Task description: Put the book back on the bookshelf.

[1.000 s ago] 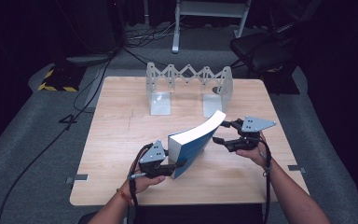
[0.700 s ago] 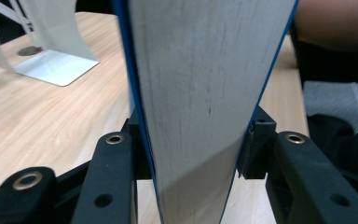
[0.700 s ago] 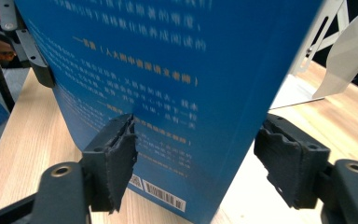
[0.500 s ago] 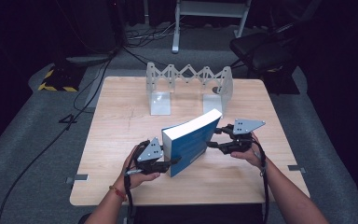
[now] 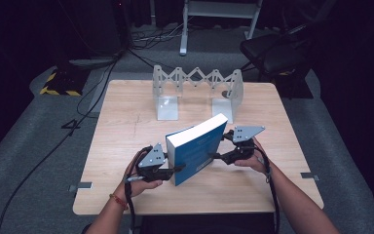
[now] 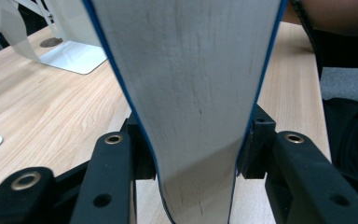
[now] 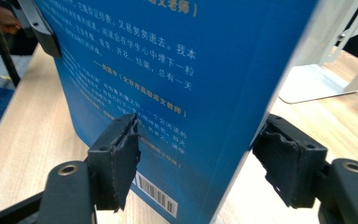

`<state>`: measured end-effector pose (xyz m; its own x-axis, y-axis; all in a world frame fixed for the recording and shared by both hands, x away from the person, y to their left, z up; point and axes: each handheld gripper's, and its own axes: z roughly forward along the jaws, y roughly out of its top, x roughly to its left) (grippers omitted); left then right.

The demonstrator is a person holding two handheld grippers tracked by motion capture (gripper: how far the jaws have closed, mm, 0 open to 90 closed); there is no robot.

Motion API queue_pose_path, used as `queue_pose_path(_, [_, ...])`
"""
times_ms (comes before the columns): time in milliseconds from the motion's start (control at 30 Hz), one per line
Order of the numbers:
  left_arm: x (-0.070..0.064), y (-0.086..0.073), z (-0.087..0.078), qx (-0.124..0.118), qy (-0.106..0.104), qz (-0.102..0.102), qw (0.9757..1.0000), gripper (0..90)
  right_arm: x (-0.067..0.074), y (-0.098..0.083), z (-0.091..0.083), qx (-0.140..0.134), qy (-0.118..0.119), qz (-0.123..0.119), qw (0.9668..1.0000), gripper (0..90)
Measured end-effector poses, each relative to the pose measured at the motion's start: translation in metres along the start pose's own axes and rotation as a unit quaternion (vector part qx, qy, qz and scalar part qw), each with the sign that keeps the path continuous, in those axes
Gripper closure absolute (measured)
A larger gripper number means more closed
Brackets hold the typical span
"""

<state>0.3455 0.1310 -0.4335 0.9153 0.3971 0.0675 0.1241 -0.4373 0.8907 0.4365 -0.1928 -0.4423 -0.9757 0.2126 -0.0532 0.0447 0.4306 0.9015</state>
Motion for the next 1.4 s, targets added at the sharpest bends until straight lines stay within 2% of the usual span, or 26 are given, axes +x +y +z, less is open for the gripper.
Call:
queue_pose_path(133, [-0.001,0.000,0.000,0.003,0.011,0.008,0.9999,53.8,-0.005,-0.003,-0.005,-0.007,0.016,0.014,0.9998,40.1])
queue_pose_path(233, [0.006,-0.005,-0.006,0.009,0.018,-0.005,0.9998,49.4,-0.003,-0.004,-0.013,-0.002,0.037,0.005,0.9993,48.3])
queue_pose_path(267, [0.006,-0.005,-0.006,0.009,0.018,-0.005,0.9998,49.2,-0.003,-0.004,-0.013,-0.002,0.037,0.005,0.9993,48.3])
queue_pose_path(333, [0.009,-0.006,-0.008,0.010,0.025,-0.016,0.9995,47.7,0.003,-0.005,-0.018,0.003,0.045,-0.010,0.9989,53.0])
queue_pose_path(533, [0.012,-0.007,-0.009,0.012,0.024,-0.020,0.9994,42.1,0.023,-0.005,-0.030,0.015,0.058,-0.040,0.9974,58.6])
queue_pose_path(600, [0.010,-0.007,-0.009,0.014,0.020,-0.016,0.9996,42.5,0.030,-0.005,-0.033,0.018,0.060,-0.050,0.9968,58.4])
queue_pose_path(767, [0.009,-0.006,-0.009,0.016,0.020,-0.009,0.9996,42.9,0.037,-0.003,-0.027,0.011,0.063,-0.044,0.9970,49.8])
queue_pose_path(833, [0.007,-0.005,-0.007,0.020,0.032,-0.002,0.9993,42.1,0.038,-0.001,-0.022,0.005,0.063,-0.041,0.9971,47.3])
queue_pose_path(933, [0.005,-0.004,-0.002,0.024,0.056,0.007,0.9981,37.9,0.038,-0.001,-0.016,-0.012,0.065,-0.021,0.9976,46.7])
queue_pose_path(1067, [0.005,-0.003,0.002,0.021,0.062,0.004,0.9979,36.1,0.040,-0.001,-0.016,-0.019,0.042,-0.024,0.9986,56.9])
queue_pose_path(1200, [0.006,0.002,0.009,0.017,0.065,0.000,0.9977,36.1,0.047,0.001,-0.022,-0.012,0.029,-0.036,0.9989,59.5])
queue_pose_path(1267, [0.008,0.006,0.019,0.014,0.060,-0.001,0.9981,35.7,0.051,0.002,-0.028,-0.004,0.016,-0.046,0.9988,59.4])
queue_pose_path(1300, [0.007,0.008,0.024,0.012,0.060,-0.001,0.9981,35.9,0.050,0.000,-0.031,-0.003,0.012,-0.044,0.9989,59.5])
queue_pose_path(1367, [0.007,0.012,0.035,0.007,0.056,0.000,0.9984,35.8,0.047,-0.006,-0.040,-0.007,0.003,-0.020,0.9998,59.8])
queue_pose_path(1400, [0.005,0.015,0.040,0.005,0.052,0.002,0.9986,35.8,0.046,-0.008,-0.046,-0.006,-0.001,-0.020,0.9998,59.8])
